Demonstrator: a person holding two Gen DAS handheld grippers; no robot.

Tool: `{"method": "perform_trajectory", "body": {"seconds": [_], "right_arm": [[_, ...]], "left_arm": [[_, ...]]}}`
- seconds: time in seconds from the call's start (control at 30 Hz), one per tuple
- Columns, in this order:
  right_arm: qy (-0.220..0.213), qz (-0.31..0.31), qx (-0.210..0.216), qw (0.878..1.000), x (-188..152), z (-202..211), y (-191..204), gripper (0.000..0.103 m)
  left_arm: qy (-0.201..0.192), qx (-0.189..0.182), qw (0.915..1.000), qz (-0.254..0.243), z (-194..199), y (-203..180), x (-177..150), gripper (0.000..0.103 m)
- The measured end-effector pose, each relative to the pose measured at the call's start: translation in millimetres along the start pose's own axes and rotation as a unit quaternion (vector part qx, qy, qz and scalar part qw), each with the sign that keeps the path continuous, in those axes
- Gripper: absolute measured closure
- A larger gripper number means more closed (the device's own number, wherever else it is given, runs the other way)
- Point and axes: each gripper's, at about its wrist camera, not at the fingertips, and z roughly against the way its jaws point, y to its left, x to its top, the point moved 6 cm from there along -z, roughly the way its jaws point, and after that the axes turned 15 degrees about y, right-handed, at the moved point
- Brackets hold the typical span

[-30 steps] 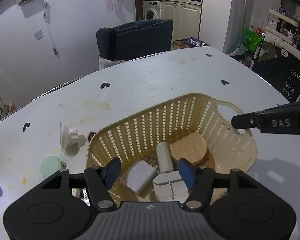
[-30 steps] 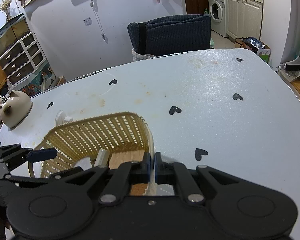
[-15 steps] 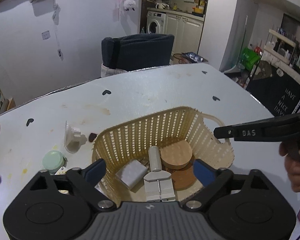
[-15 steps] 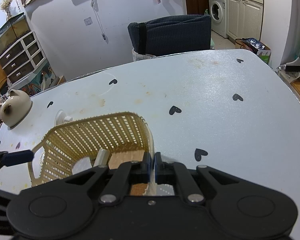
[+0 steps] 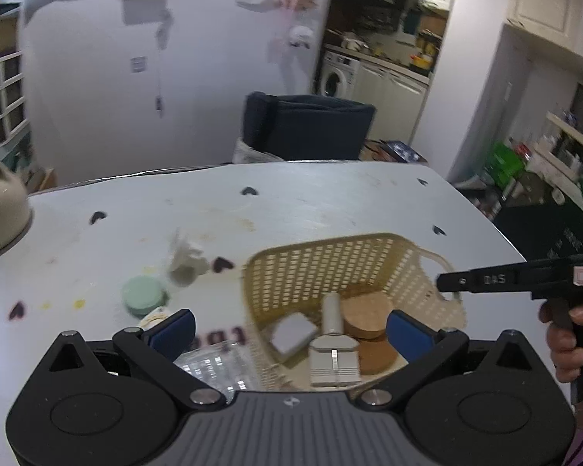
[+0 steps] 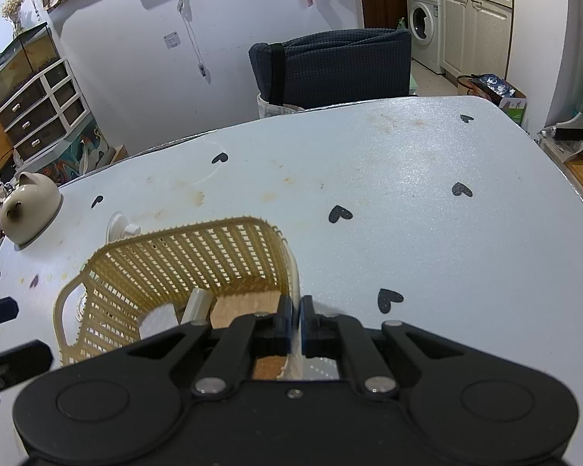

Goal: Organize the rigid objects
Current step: 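Withdraw the left gripper and move it to the clear plastic pill box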

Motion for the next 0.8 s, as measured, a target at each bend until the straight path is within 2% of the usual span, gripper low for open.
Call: {"method": "perform_trajectory", "body": {"seconds": [0.2, 0.37, 0.57, 0.67, 0.8], "right_arm": [[0.000, 0.000, 0.000, 1.000, 0, 0, 0, 0.099], [0.000, 0.000, 0.000, 1.000, 0, 0, 0, 0.099], [0.000, 0.000, 0.000, 1.000, 0, 0, 0, 0.099], [0.000, 0.000, 0.000, 1.000, 0, 0, 0, 0.099], [0.000, 0.000, 0.000, 1.000, 0, 0, 0, 0.099]], "left_arm": [[-0.034, -0.002, 0.9992, 0.022, 3, 27, -10, 0.000], [-0.058, 0.020, 0.9980, 0.018, 0, 46, -19, 0.000], [-0.046, 0.026, 0.9984, 0.022, -15, 67, -39, 0.000], [-0.028, 0.025, 0.9990, 0.024, -27, 73, -51, 0.000], [-0.003, 0.046, 0.9988, 0.016, -44, 75, -66, 0.000]]}}
